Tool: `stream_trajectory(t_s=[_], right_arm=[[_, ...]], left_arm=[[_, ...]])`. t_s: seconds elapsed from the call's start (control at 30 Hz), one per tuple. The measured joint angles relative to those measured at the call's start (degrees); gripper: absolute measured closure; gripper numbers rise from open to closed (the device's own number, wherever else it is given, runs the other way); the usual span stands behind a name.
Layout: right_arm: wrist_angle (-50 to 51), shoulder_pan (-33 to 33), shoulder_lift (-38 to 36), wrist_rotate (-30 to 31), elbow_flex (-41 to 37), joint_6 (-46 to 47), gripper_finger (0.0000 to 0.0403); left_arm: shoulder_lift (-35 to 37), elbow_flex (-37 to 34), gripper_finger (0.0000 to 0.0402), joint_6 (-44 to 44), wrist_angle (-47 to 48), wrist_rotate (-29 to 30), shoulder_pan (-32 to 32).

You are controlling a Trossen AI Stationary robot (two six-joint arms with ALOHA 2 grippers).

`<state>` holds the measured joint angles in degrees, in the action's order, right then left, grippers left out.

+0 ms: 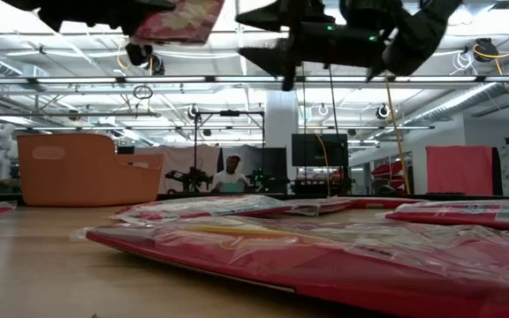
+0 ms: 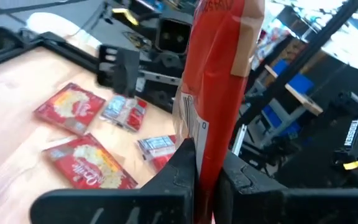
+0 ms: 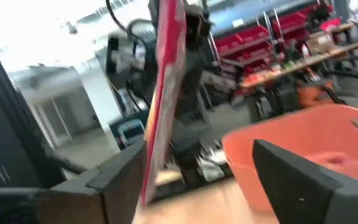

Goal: Sort popcorn bags into baskets
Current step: Put the red popcorn bag into the orange bin

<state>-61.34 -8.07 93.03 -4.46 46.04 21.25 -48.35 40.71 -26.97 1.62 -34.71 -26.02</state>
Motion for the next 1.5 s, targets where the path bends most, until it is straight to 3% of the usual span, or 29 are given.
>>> stream_trajectory(t_s=[0.1,0.27,0.53,0.77,0.93,1.17,1.33,1.5], right_arm=[[5.7,0.0,-5.8,0.0,-4.3,-3.0,0.0097],[7.7,1.0,-14.4,-0.1,-14.1,-5.9,0.0095],[0.9,2.7,-23.7,-0.1,-28.4,-6.6,0.0108],[-1.0,6.4,-25.5,-0.1,-34.6,-7.7,0.011],[-0.8,10.6,-25.5,-0.1,-35.3,-10.3,0.011],[-1.4,14.7,-25.5,0.1,-35.3,-13.8,0.011],[-1.5,16.3,-25.5,0.2,-35.3,-13.1,0.011],[-1.2,17.5,-25.5,0.2,-35.3,-13.2,0.011]], left_arm=[[2.4,2.1,0.0382,-0.7,5.9,0.0,-3.2],[1.5,12.5,0.0382,5.0,22.9,2.9,-9.2],[-8.6,29.5,0.0381,15.8,49.3,5.1,-20.7],[-18.0,34.0,0.0381,21.8,63.6,12.2,-29.0],[-24.2,33.9,0.0381,23.5,68.9,12.2,-34.0],[-31.1,34.0,0.0381,23.9,69.3,12.4,-38.2],[-34.0,33.6,0.038,22.1,69.3,19.0,-39.8],[-35.1,30.6,0.038,21.6,67.2,20.4,-39.5]])
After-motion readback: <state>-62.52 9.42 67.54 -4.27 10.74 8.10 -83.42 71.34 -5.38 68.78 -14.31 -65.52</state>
